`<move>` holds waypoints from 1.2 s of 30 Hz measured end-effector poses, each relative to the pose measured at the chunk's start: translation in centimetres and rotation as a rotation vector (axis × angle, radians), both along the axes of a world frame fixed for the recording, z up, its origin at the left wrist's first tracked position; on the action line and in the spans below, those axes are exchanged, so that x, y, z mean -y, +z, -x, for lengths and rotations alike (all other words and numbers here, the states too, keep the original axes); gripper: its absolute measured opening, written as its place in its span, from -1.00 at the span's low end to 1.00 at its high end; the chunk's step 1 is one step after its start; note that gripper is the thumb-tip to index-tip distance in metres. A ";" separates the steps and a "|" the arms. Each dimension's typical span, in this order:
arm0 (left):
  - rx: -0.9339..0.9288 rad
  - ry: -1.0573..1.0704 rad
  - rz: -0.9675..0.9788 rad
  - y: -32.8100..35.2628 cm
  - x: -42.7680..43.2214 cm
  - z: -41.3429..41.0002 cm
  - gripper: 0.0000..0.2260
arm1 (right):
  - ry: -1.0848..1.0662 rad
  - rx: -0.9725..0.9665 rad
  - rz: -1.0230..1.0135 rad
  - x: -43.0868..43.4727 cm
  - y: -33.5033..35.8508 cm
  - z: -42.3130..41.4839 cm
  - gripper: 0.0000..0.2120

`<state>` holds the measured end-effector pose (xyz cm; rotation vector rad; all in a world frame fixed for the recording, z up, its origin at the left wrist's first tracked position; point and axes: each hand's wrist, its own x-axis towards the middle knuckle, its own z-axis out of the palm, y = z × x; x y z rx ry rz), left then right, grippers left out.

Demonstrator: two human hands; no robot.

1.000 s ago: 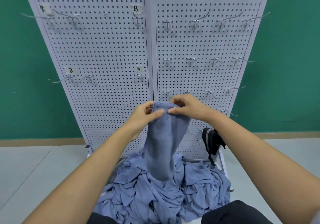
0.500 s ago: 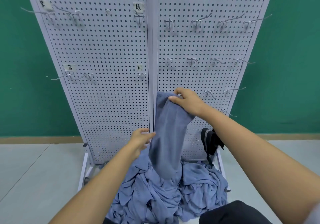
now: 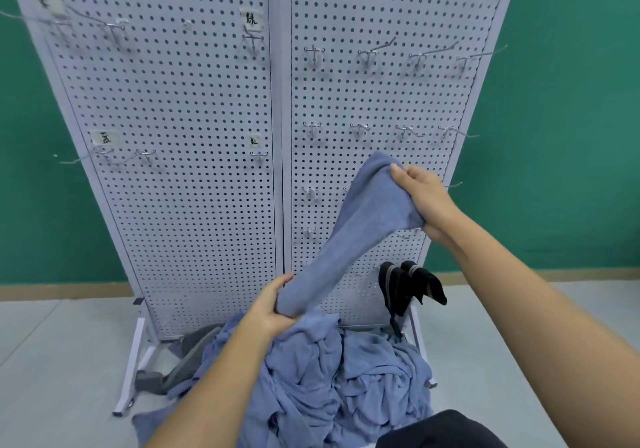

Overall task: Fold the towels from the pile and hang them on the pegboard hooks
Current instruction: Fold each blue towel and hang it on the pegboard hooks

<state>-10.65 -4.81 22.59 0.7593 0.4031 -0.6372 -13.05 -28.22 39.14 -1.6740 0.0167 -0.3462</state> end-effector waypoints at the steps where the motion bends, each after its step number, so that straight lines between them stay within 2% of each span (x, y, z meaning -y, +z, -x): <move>1: 0.029 -0.022 -0.059 0.5 -0.7 -0.5 -0.84 | -0.053 -0.032 0.013 1.1 -0.7 0.2 -0.74; 5: 0.128 -0.119 -0.206 1.9 -3.1 -1.7 -0.83 | -0.163 -0.112 0.051 4.6 -4.4 1.1 -0.79; 8: 0.221 -0.008 -0.320 2.0 -3.8 -2.5 -0.68 | -0.273 -0.196 0.070 6.0 -7.4 1.3 -0.87; 9: 0.269 0.009 -0.390 2.3 -3.9 -2.4 -0.70 | -0.294 -0.219 0.080 6.2 -8.3 1.3 -0.79; 10: 0.311 0.002 -0.460 2.7 -4.0 -2.3 -0.73 | -0.288 -0.224 0.083 6.2 -9.1 1.4 -0.73; 13: 0.396 -0.044 -0.576 3.2 -3.9 -2.1 -0.75 | -0.240 -0.220 0.124 5.8 -10.6 1.8 -0.84; 16: 0.468 -0.154 -0.661 3.6 -3.2 -1.5 -0.84 | -0.175 -0.268 0.106 5.8 -11.8 2.2 -0.82; 17: 0.511 -0.215 -0.724 3.5 -2.9 -1.4 -0.75 | -0.123 -0.291 0.119 5.9 -12.0 2.5 -0.85; 19: 0.596 -0.353 -0.899 2.5 -2.1 -1.6 -0.50 | -0.016 -0.372 0.229 6.4 -12.7 3.0 -0.62; 20: 0.645 -0.432 -1.028 1.8 -1.7 -1.7 -0.45 | 0.008 -0.420 0.340 6.6 -13.1 3.1 -0.52; 21: 0.717 -0.511 -1.165 1.4 -1.3 -1.7 -0.50 | 0.016 -0.448 0.484 6.8 -13.5 3.2 -0.46; 23: 0.843 -0.579 -1.380 0.4 -1.1 -1.8 -0.83 | 0.007 -0.451 0.729 7.6 -14.5 3.0 -0.49; 24: 0.842 -0.547 -1.409 -0.1 -1.0 -1.9 -0.77 | -0.018 -0.446 0.782 8.0 -14.9 3.0 -0.54; 26: 0.752 -0.466 -1.289 -1.2 -1.4 -2.2 -0.58 | -0.082 -0.434 0.787 8.7 -15.6 3.3 -0.69; 28: 0.558 -0.362 -1.084 -1.6 -1.5 -1.9 -0.64 | -0.134 -0.453 0.705 9.2 -16.2 3.6 -0.80; 30: 0.345 -0.281 -0.844 -2.0 -1.2 -1.4 -0.81 | -0.139 -0.496 0.503 9.3 -16.6 4.0 -0.82; 33: 0.101 -0.149 -0.434 -3.2 -0.4 -1.1 -0.90 | -0.043 -0.526 0.049 8.7 -16.9 4.2 -0.82; 36: -0.075 -0.058 -0.205 -5.2 1.2 -0.4 -0.91 | -0.059 -0.494 -0.156 8.0 -17.5 3.3 -0.78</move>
